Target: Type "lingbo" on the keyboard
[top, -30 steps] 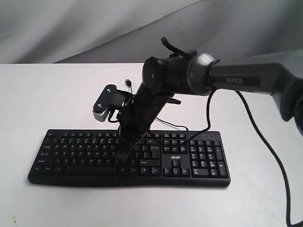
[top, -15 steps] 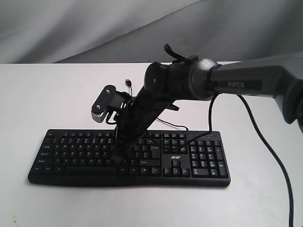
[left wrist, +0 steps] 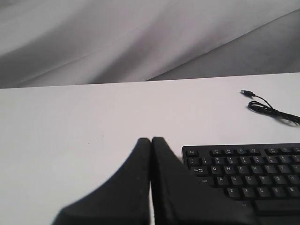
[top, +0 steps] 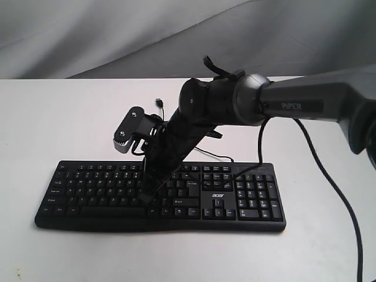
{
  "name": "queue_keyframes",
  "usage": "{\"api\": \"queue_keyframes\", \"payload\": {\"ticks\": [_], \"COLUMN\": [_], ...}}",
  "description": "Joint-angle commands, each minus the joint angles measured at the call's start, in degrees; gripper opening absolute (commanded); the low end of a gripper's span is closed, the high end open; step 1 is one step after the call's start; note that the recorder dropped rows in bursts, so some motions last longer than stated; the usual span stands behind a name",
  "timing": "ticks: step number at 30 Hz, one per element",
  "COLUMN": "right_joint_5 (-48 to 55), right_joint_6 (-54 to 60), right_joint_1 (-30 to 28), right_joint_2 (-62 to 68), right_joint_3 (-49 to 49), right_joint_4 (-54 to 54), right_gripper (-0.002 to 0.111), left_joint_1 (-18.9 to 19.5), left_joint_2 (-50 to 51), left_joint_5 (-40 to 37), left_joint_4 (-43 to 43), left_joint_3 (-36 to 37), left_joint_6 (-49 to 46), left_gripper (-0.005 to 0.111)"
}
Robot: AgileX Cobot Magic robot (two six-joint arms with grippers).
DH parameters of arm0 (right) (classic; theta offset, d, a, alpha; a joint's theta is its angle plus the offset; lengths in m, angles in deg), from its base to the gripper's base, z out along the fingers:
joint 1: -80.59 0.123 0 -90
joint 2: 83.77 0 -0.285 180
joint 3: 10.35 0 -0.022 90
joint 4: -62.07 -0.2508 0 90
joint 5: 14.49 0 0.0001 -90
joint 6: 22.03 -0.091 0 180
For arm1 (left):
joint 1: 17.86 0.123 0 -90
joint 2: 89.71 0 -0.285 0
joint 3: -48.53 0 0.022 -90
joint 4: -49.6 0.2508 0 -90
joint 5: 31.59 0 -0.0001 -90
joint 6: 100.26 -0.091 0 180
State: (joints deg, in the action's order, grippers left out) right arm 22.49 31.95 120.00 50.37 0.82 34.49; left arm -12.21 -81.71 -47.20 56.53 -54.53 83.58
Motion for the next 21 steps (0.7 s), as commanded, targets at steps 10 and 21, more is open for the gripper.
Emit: {"api": "queue_keyframes", "payload": {"ticks": [10, 21], "right_joint_5": [2.26, 3.56], "right_joint_6": [0.37, -6.68], "right_joint_1": [-0.06, 0.03], "right_joint_2": [-6.09, -30.64], "right_joint_3": [-0.26, -2.89], "right_joint_4": [1.75, 7.34], "right_gripper": [0.000, 0.000], "left_joint_1": [0.06, 0.06], "left_joint_2": [-0.21, -0.21], "left_joint_5": [0.41, 0.41], "left_joint_4": [-0.21, -0.21], "left_joint_3": [0.28, 0.28], "left_joint_6": [0.12, 0.12], "left_gripper": [0.001, 0.001]}}
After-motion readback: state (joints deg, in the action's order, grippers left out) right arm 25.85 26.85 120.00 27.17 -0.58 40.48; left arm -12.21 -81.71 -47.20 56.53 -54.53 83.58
